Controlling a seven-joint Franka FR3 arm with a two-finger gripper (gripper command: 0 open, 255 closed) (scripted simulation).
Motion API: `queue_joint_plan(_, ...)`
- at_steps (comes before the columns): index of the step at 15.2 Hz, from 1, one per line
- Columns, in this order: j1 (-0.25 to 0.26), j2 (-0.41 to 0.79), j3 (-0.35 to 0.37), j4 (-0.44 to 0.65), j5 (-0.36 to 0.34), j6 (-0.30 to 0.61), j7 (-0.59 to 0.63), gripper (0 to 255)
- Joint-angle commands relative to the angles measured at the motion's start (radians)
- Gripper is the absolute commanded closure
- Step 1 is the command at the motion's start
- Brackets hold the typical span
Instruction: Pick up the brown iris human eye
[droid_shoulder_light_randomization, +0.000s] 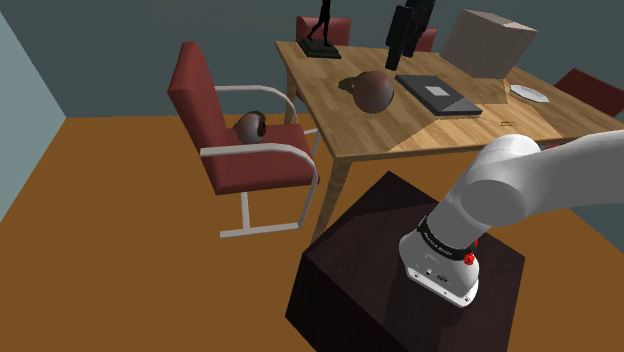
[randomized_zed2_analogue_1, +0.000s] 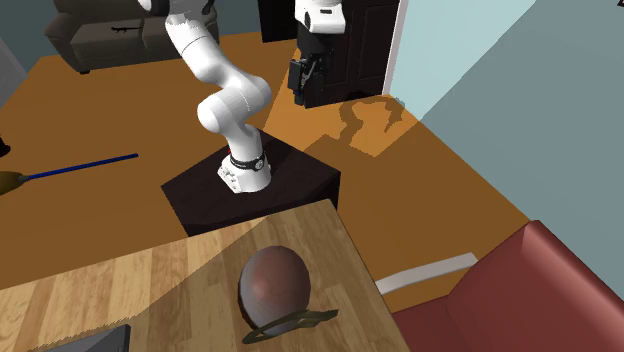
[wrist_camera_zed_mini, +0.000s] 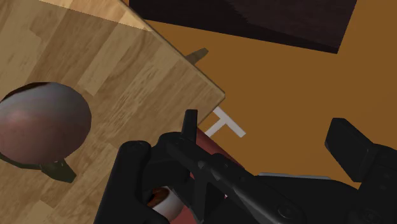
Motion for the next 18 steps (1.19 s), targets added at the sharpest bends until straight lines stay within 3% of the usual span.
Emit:
queue_joint_plan(1, 0.000, 0.000, 0.000, 0.000, 0.000, 0.000, 0.000, 0)
queue_joint_plan(10, -0.014, 0.179, -0.220, 0.021, -0.095, 0.144, -0.306, 0)
queue_joint_plan(18, -0.010, 0.438, -0.391, 0.145, -0.097, 0.257, -0.581, 0)
